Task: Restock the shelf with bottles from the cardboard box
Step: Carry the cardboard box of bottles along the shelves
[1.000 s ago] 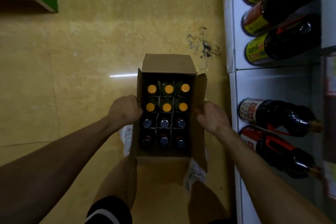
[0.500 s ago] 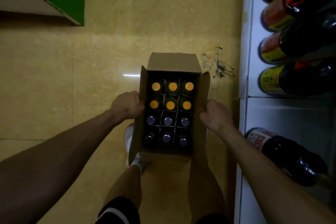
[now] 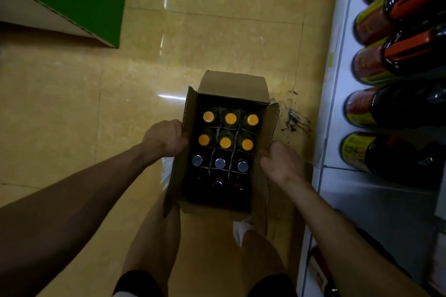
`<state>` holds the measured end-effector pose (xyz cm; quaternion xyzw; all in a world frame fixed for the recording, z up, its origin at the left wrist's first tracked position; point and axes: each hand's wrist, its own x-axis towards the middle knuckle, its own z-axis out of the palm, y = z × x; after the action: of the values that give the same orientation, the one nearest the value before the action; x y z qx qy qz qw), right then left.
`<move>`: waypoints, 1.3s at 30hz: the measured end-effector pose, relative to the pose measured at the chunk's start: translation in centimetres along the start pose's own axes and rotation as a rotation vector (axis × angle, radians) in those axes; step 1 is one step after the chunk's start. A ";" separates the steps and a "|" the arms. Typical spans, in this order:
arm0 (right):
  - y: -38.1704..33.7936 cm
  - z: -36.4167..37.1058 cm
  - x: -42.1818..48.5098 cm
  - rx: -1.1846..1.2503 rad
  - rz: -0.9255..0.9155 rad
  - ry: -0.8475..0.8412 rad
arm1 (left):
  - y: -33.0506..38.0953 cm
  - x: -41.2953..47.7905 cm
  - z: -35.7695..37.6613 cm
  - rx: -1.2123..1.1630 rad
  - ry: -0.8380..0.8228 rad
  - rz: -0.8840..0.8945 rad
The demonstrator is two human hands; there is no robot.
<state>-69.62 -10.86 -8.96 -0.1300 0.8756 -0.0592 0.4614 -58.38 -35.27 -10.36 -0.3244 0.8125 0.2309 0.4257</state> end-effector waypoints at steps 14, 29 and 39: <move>-8.9 -8.7 7.7 0.018 0.115 0.035 | 0.3 8.7 -12.0 -0.032 0.009 0.099; -11.3 -18.9 16.9 0.021 0.069 0.025 | 5.7 14.2 -21.3 -0.069 0.022 -0.039; -11.5 -24.4 21.9 0.024 -0.007 0.022 | 9.6 17.3 -26.6 -0.071 0.053 -0.062</move>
<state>-99.54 -28.51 -9.93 -0.1270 0.8794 -0.0729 0.4529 -87.12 -51.73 -9.84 -0.3704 0.8044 0.2374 0.3992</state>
